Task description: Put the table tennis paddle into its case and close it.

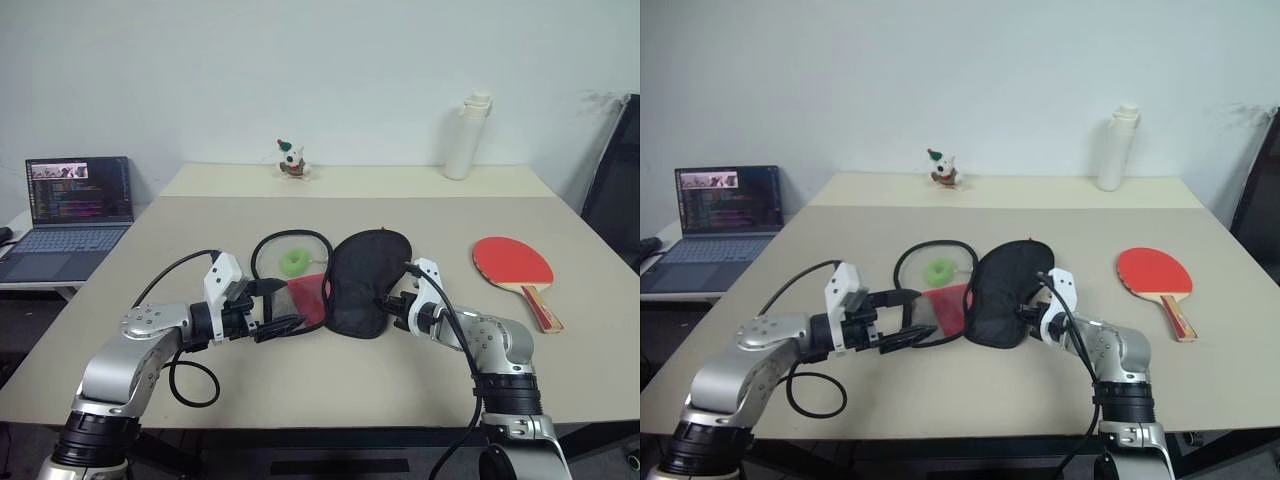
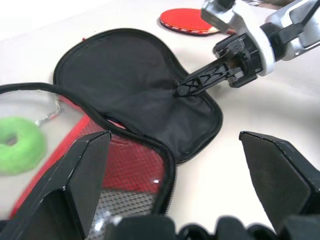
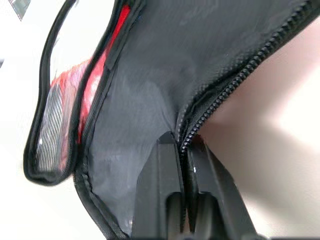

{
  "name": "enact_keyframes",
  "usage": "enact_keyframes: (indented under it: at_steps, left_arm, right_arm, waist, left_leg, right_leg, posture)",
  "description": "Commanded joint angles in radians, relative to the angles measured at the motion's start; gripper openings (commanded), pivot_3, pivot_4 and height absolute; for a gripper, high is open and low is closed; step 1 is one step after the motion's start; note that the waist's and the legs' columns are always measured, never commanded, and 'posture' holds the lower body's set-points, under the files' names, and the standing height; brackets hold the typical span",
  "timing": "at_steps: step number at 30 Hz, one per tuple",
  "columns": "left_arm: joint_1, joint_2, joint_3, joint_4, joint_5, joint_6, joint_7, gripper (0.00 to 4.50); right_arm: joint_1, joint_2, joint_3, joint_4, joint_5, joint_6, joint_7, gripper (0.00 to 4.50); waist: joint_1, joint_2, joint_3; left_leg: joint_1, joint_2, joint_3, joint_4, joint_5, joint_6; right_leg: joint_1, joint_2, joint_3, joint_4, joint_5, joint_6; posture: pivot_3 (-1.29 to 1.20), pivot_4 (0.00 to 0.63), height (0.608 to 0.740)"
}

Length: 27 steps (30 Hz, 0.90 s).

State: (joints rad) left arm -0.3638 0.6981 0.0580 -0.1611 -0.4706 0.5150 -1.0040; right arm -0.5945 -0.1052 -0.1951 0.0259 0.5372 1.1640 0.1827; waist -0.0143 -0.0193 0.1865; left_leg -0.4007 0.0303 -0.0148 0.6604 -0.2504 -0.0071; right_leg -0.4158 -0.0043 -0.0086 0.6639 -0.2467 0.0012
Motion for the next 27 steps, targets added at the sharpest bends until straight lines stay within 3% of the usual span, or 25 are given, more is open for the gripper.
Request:
enact_keyframes:
  at_steps: [1,9,19,27]
  left_arm:
    - [-0.046,0.001,-0.027,-0.024,-0.007,-0.014,-0.032,4.50]
    - [-0.118,-0.035,-0.098,0.038,0.022,-0.054,-0.071,4.50]
    - [-0.154,-0.055,-0.125,0.094,0.038,-0.093,-0.097,4.50]
    - [-0.168,-0.063,-0.130,0.126,0.048,-0.118,-0.117,4.50]
  right_arm:
    - [0.025,-0.085,-0.044,-0.086,0.031,0.055,0.030,0.03]
    - [0.003,-0.230,-0.072,-0.044,0.022,0.046,0.080,0.03]
    - [-0.056,-0.217,-0.119,0.068,0.001,-0.026,0.049,0.03]
    - [-0.040,-0.250,-0.069,0.091,-0.018,-0.019,0.088,0.03]
  waist:
    - [0.003,0.000,0.000]
    - [-0.003,0.000,0.000]
    - [-0.014,0.000,0.000]
    - [-0.014,0.000,0.000]
  left_leg:
    - [0.000,0.000,0.000,0.000,0.000,0.000]
    - [0.000,-0.002,0.003,0.000,0.000,0.000]
    - [0.000,-0.001,0.003,-0.001,0.000,0.000]
    - [-0.001,-0.001,0.004,-0.001,0.000,0.000]
  right_leg:
    - [0.000,0.000,0.000,0.000,0.000,0.000]
    - [0.000,0.001,0.001,0.000,0.000,0.000]
    - [-0.001,0.004,0.002,0.000,0.000,0.000]
    - [-0.002,0.004,0.003,0.000,0.000,0.000]
  posture:
    - [0.00,0.150,0.740]
    - [0.00,0.150,0.740]
    - [0.00,0.150,0.740]
    - [0.00,0.150,0.740]
